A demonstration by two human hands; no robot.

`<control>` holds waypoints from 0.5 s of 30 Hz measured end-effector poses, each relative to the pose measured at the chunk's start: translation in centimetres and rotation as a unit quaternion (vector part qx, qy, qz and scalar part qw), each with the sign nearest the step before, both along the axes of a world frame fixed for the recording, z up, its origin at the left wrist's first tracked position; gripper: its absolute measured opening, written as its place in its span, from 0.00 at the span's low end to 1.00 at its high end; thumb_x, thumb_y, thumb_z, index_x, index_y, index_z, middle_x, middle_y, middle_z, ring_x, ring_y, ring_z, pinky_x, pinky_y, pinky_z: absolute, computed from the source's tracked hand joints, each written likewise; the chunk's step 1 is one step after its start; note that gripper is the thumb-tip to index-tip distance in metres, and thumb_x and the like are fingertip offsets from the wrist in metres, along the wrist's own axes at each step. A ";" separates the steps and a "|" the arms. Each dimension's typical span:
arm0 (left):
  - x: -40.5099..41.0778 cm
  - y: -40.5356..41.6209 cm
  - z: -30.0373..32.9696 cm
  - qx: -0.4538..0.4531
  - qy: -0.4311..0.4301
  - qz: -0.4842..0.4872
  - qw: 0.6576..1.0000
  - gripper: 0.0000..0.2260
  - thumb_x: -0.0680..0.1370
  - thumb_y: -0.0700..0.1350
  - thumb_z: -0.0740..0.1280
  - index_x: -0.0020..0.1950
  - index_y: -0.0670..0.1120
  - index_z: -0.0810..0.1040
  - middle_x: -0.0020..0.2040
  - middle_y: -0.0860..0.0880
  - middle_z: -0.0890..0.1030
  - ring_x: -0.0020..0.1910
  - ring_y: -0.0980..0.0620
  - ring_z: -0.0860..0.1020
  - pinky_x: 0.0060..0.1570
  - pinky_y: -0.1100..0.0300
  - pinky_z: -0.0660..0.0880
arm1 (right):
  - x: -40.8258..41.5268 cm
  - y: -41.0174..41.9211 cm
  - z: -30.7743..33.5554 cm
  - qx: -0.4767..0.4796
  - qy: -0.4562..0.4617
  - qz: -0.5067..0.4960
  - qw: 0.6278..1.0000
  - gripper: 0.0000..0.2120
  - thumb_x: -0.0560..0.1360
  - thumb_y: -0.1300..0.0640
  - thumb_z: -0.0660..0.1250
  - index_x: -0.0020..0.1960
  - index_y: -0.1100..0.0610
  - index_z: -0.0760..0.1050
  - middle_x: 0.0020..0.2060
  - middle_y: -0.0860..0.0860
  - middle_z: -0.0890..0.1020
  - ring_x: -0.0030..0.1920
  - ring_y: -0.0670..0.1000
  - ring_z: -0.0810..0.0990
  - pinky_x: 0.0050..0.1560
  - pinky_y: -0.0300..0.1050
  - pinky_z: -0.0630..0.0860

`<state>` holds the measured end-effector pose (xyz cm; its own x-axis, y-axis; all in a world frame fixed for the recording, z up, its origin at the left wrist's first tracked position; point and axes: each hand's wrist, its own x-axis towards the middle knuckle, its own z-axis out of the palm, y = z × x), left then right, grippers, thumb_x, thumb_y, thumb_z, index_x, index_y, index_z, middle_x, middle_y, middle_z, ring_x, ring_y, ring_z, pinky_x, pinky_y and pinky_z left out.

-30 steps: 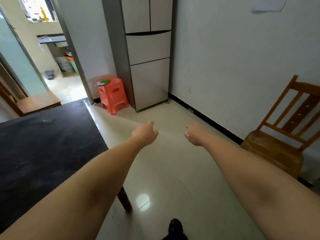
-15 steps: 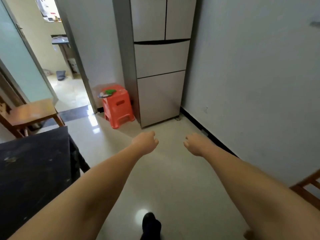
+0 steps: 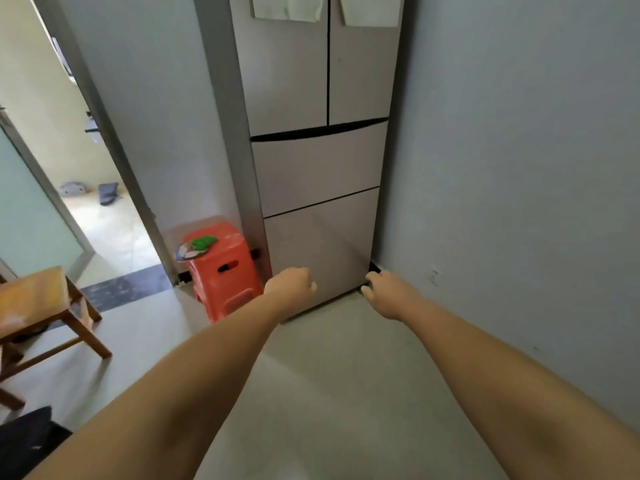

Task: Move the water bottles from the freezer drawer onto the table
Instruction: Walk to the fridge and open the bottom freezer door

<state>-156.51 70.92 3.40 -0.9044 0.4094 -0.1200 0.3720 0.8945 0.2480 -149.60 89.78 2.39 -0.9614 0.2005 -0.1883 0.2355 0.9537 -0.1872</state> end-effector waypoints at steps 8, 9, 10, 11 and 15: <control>-16.2 5.0 -1.4 0.036 -0.001 0.057 0.998 0.15 0.80 0.48 0.56 0.59 0.42 0.76 0.59 0.41 0.79 0.57 0.41 0.78 0.53 0.54 0.74 | -19.3 6.2 0.0 0.001 0.002 0.059 0.998 0.22 0.82 0.47 0.51 0.71 0.59 0.65 0.67 0.60 0.69 0.66 0.61 0.70 0.63 0.55 0.70; -18.2 5.3 -1.2 0.037 -0.009 0.074 0.997 0.15 0.80 0.48 0.56 0.59 0.41 0.76 0.59 0.41 0.79 0.57 0.41 0.78 0.52 0.54 0.73 | -21.6 6.9 0.3 -0.001 -0.005 0.070 0.998 0.22 0.82 0.47 0.51 0.71 0.59 0.65 0.67 0.59 0.69 0.66 0.61 0.70 0.63 0.55 0.70; -20.1 5.7 -1.0 0.040 -0.014 0.092 0.995 0.15 0.80 0.48 0.56 0.58 0.41 0.76 0.59 0.41 0.79 0.57 0.41 0.78 0.53 0.54 0.74 | -23.8 7.5 0.5 -0.002 -0.009 0.082 0.997 0.22 0.83 0.47 0.51 0.71 0.58 0.65 0.67 0.59 0.69 0.66 0.61 0.71 0.62 0.55 0.70; -22.6 6.3 -0.7 0.047 -0.013 0.111 0.993 0.15 0.80 0.48 0.57 0.58 0.41 0.76 0.58 0.41 0.79 0.56 0.41 0.78 0.53 0.54 0.74 | -26.6 8.5 0.9 0.007 -0.009 0.096 0.995 0.22 0.83 0.47 0.51 0.71 0.58 0.65 0.67 0.59 0.69 0.66 0.60 0.71 0.62 0.55 0.70; -29.0 7.5 0.0 0.078 -0.010 0.156 0.985 0.15 0.80 0.48 0.57 0.58 0.42 0.76 0.57 0.42 0.80 0.56 0.42 0.78 0.55 0.52 0.76 | -35.2 10.5 2.2 0.015 -0.002 0.124 0.992 0.22 0.83 0.48 0.51 0.71 0.59 0.65 0.67 0.60 0.69 0.65 0.61 0.71 0.63 0.55 0.71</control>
